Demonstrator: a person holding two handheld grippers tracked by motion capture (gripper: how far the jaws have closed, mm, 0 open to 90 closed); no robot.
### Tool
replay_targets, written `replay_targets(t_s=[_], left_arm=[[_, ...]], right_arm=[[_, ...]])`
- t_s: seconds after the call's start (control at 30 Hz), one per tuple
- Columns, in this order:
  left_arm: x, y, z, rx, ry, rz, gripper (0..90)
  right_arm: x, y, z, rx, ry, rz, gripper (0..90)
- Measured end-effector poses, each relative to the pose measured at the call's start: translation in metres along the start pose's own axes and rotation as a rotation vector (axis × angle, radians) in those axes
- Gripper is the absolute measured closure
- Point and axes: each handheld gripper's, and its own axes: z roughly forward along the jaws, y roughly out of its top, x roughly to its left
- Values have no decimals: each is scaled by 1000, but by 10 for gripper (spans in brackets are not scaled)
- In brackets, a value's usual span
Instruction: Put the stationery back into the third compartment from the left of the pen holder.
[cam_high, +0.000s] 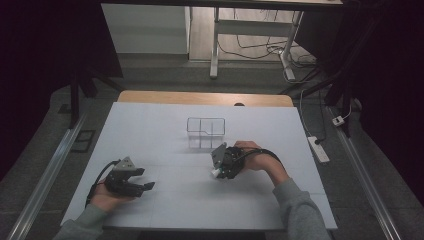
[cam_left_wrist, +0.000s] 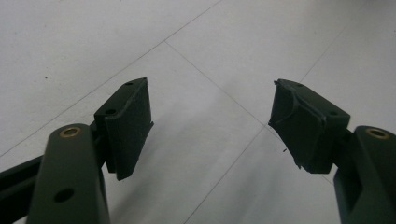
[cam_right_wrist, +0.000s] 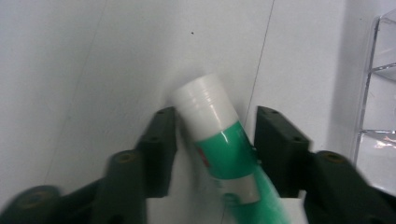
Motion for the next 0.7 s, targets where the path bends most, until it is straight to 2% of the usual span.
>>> replay_targets(t_s=[0.07,0.4,0.7], left_arm=[[0,0,0,0,1,0,286],[0,0,-1,-4,1,0,287],[1,-1,-2,-5,2,-2,287]], right_arm=[[0,0,1,-2,3,2,637],[0,1,0,4,-28,19,650],[-4,-2,-17,-82,-75,94,650]])
